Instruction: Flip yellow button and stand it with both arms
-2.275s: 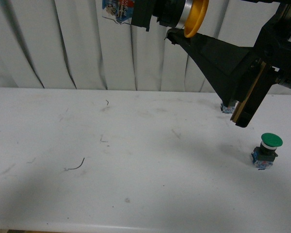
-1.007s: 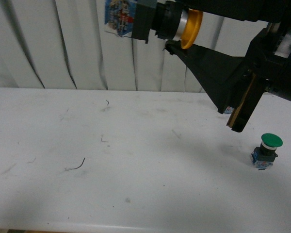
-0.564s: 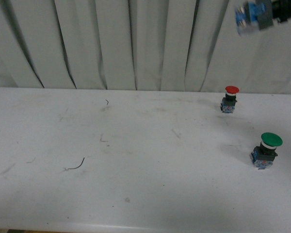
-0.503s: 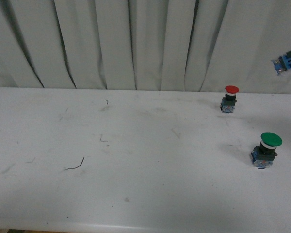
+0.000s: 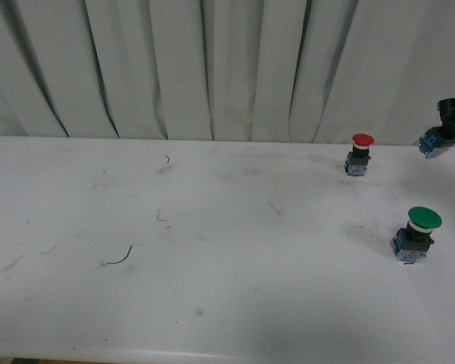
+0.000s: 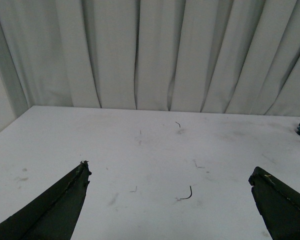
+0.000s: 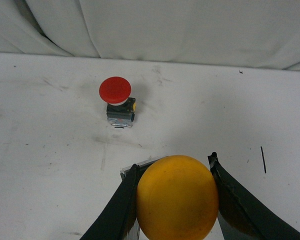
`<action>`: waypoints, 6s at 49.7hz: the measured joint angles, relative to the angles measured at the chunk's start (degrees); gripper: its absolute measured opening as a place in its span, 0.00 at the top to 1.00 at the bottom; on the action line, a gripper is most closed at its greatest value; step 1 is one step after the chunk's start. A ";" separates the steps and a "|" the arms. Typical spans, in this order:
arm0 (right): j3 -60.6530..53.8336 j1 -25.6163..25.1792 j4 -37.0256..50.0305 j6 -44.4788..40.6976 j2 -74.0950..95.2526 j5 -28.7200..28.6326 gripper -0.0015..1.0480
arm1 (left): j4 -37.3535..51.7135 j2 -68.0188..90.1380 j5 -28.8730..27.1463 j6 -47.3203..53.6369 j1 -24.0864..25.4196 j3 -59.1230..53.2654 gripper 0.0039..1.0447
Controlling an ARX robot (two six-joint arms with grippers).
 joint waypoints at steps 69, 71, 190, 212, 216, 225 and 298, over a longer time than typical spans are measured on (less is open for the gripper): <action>16.85 11.17 -15.78 14.34 16.20 24.22 0.65 | 0.02 0.00 0.02 0.00 0.00 0.00 0.06; 17.00 11.34 -15.93 14.38 16.52 24.30 0.65 | 0.00 0.00 0.02 0.02 0.00 0.00 0.06; -61.64 4.92 17.38 6.86 -76.26 8.55 0.95 | 0.00 0.00 0.02 0.02 0.00 0.00 0.06; -69.55 4.92 15.56 6.64 -85.09 8.52 0.98 | 0.00 0.00 0.02 0.00 0.00 0.00 0.06; -70.42 4.92 14.71 6.64 -86.82 8.52 0.98 | 0.00 0.00 0.02 0.00 0.00 0.00 0.06; -72.30 4.92 12.52 6.64 -90.36 8.52 0.98 | 0.00 0.00 0.02 0.00 0.00 0.00 0.06; -75.69 4.92 -9.49 6.60 -116.37 8.39 0.83 | 0.02 0.00 0.02 0.02 0.00 0.00 0.06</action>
